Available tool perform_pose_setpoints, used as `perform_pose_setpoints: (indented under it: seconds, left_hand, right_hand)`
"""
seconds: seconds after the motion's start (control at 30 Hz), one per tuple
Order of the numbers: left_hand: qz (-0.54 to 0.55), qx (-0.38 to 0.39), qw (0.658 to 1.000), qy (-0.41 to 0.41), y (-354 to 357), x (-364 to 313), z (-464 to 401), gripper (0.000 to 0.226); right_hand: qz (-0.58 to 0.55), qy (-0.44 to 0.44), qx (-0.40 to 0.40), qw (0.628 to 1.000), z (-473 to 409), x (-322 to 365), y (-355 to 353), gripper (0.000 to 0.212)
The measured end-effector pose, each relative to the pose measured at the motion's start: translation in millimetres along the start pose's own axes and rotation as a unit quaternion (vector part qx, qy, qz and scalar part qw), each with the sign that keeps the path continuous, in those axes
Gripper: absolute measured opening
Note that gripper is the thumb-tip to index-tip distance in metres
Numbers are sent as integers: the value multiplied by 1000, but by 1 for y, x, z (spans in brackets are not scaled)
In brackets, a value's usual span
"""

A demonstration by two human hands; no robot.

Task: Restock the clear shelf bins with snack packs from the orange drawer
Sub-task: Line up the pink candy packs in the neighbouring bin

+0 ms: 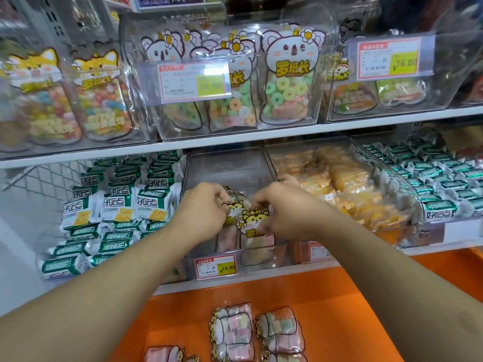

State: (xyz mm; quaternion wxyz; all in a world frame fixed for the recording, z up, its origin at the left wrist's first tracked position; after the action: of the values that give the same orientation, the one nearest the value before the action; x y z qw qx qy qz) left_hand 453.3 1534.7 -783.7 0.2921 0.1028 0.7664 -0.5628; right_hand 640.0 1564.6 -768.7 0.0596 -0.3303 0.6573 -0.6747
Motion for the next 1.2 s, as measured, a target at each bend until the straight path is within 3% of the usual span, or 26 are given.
perform_pose_setpoints:
  seconds: [0.1,0.2,0.3,0.37,0.47,0.63,0.77,0.9,1.03,1.2]
  left_hand:
    - [55,15,998,3,-4,0,3,18]
    - [62,107,992,-6,-2,1,7,31]
    - [81,184,979,-31,-4,-1,13,33]
    - [53,211,976,1,-5,-4,18,36]
    - [2,179,982,61,-2,-5,21,40]
    - [-43,108,989,91,2,-3,21,27]
    - [-48,102,989,96,2,-1,26,27]
    - [-94,95,985,112,1,-1,29,39]
    - [-122,62,984,115,-6,3,28,35]
    - [-122,41,985,117,-15,11,30,39]
  right_hand:
    - [-30,18,-19,999,-1,1,-1,55]
    - [-22,2,-47,999,-6,2,8,39]
    - [-2,-12,-44,999,-7,6,19,38]
    - [43,-47,-48,997,-6,11,20,36]
    - [64,-65,-61,994,-7,13,16,43]
    - [46,-35,-69,996,-13,2,15,68]
    - [78,-52,-67,993,-19,-1,24,25]
    - [59,-89,-90,990,-23,7,31,26]
    - [-49,-55,-80,994,-19,9,25,20]
    - [-90,-65,-70,991,-18,16,20,16]
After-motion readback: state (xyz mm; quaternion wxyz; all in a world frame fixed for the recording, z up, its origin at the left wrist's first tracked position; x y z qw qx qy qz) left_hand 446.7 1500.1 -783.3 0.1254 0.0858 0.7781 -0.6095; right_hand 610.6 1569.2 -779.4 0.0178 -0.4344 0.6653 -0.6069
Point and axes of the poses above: each hand's wrist, its own z-axis away from the middle knuckle, its own y-axis out of the palm, x = y × z, the point moved 3 cm from there along -z, towards the middle knuckle, and after that the axes turned 10 degrees about -x, right-handed, at the moved point
